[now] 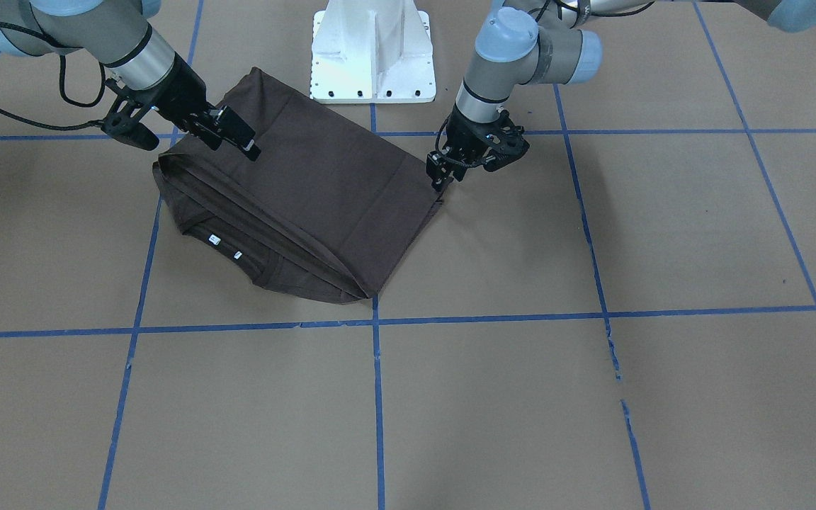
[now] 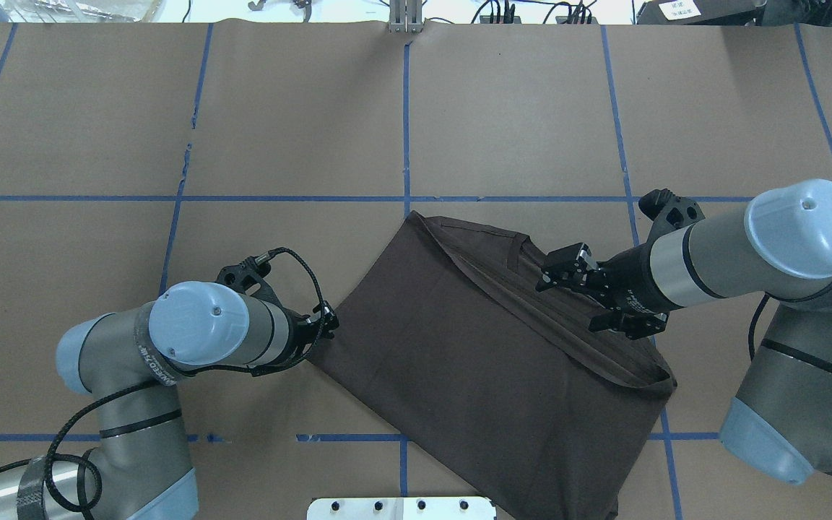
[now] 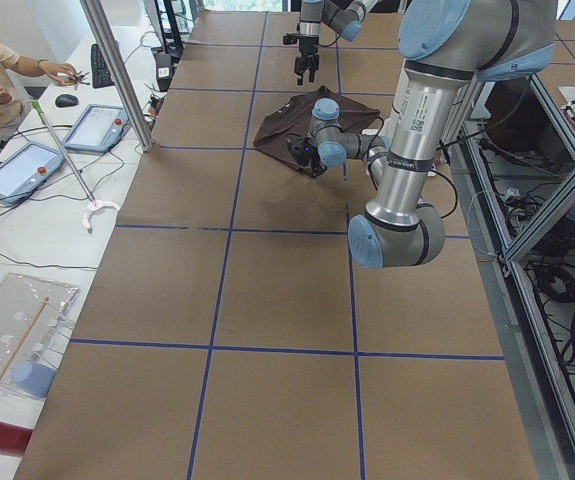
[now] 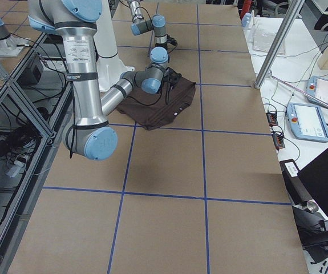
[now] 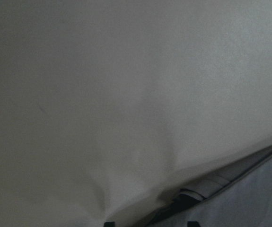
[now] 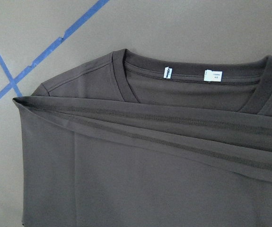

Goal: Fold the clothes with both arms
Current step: 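Grasp the collar edge with the right gripper while the left grasps the near corner, then rotate the shirt square with both grippers, left pulling its far corner away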

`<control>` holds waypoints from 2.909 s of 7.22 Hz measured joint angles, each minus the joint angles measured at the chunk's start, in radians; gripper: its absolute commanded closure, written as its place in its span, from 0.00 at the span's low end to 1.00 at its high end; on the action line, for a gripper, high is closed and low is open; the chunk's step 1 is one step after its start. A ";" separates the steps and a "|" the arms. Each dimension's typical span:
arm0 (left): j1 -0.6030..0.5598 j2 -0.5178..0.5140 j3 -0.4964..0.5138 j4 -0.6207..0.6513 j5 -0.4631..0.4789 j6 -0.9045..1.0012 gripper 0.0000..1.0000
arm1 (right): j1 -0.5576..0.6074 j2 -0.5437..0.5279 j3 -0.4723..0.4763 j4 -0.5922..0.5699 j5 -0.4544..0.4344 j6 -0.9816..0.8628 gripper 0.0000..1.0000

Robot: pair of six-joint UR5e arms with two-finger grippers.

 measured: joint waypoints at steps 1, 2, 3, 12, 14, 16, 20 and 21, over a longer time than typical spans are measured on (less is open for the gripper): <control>0.002 0.001 0.002 0.000 -0.001 -0.001 0.41 | 0.001 0.011 -0.004 -0.001 0.000 0.001 0.00; 0.010 0.003 0.003 0.001 -0.001 -0.001 0.42 | 0.001 0.017 -0.007 -0.001 0.000 0.002 0.00; 0.024 0.006 0.004 0.001 -0.001 -0.001 0.44 | 0.002 0.020 -0.011 -0.001 0.000 0.004 0.00; 0.033 -0.004 -0.037 0.061 -0.005 0.009 1.00 | 0.007 0.020 -0.020 -0.001 -0.001 0.012 0.00; -0.004 -0.001 -0.089 0.135 -0.004 0.066 1.00 | 0.007 0.019 -0.022 -0.001 -0.006 0.012 0.00; -0.099 -0.001 -0.089 0.158 -0.004 0.203 1.00 | 0.007 0.017 -0.026 -0.001 -0.016 0.010 0.00; -0.330 -0.236 0.271 -0.008 -0.018 0.364 1.00 | 0.008 0.014 -0.027 -0.001 -0.020 0.011 0.00; -0.359 -0.314 0.422 -0.100 -0.025 0.370 1.00 | 0.007 0.016 -0.029 -0.001 -0.020 0.012 0.00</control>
